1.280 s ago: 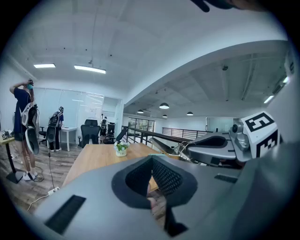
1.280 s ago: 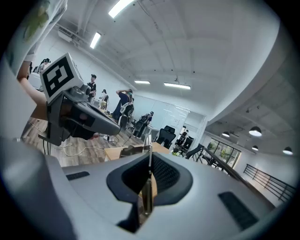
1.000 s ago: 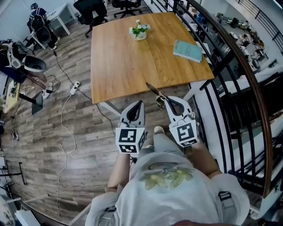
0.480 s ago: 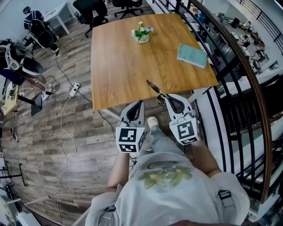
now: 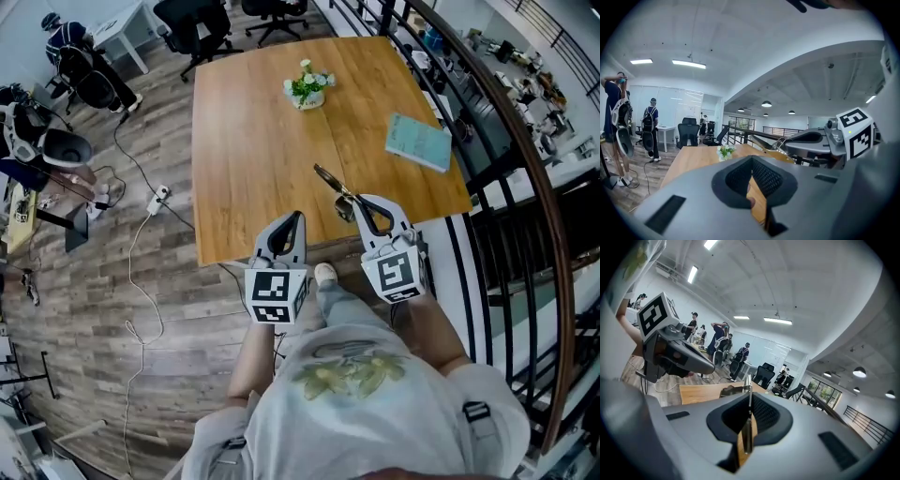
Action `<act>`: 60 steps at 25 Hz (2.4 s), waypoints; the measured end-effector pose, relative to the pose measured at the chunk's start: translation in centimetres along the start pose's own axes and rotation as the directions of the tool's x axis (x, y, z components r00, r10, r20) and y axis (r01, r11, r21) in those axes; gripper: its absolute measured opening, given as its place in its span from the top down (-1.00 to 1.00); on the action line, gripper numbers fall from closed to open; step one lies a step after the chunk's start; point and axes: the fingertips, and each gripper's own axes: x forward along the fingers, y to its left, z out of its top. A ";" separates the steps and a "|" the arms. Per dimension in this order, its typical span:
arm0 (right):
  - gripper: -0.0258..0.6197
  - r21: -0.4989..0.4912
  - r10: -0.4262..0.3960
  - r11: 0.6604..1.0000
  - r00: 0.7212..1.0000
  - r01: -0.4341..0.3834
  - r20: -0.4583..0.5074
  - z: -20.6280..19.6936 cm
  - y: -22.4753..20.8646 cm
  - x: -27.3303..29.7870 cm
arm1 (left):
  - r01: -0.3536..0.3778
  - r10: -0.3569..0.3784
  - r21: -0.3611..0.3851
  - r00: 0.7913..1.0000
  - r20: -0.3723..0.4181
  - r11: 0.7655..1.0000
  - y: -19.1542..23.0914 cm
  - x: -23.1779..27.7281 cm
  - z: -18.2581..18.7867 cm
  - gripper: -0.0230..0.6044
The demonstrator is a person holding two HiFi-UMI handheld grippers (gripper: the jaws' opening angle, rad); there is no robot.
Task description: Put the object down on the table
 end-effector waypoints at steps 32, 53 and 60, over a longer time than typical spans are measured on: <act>0.89 -0.048 -0.046 0.998 0.999 0.045 -0.026 -4.2 -16.5 18.8 | -0.033 0.034 0.019 0.999 -0.029 0.999 9.5 20.4 3.3 0.88; 0.88 -0.035 0.062 0.997 0.978 -0.070 -0.201 -12.0 -15.4 24.6 | -0.037 0.033 -0.028 0.991 -0.127 0.999 11.2 23.9 -0.2 0.88; 0.88 -0.020 0.113 0.992 0.957 -0.123 -0.267 -15.5 -13.3 26.2 | -0.031 0.022 -0.045 0.985 -0.173 0.999 11.6 24.3 -2.1 0.88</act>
